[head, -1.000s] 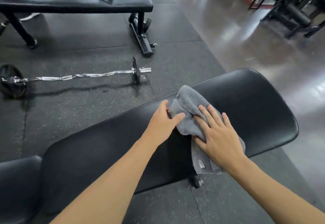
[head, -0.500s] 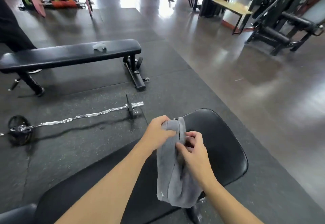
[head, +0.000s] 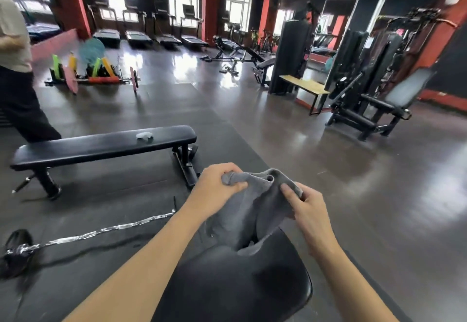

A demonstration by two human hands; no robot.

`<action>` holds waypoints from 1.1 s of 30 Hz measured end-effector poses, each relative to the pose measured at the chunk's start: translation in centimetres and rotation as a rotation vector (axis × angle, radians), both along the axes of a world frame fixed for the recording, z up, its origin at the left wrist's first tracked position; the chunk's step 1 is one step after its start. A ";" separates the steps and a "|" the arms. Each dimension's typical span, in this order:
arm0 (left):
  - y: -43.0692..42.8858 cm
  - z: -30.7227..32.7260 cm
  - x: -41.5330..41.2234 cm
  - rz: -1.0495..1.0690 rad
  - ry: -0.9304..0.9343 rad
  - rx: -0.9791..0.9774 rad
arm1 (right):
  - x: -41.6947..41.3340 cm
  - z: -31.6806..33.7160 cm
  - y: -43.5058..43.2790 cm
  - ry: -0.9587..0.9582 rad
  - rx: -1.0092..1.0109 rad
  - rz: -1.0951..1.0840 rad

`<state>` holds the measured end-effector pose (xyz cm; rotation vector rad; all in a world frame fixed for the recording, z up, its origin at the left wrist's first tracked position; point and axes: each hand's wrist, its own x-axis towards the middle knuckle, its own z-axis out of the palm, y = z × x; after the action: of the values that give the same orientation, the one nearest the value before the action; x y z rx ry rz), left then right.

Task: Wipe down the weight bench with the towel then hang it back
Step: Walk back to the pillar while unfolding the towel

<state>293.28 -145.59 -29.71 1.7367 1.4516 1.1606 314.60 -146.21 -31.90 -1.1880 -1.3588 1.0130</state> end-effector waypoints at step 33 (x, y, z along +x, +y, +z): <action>-4.7 13.0 27.4 0.032 0.302 0.292 | 22.5 11.8 -12.7 -0.005 0.204 -0.202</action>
<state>320.70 -150.33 -16.68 2.1731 1.5469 1.2154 337.05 -158.93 -20.08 -1.1483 -1.2835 0.7115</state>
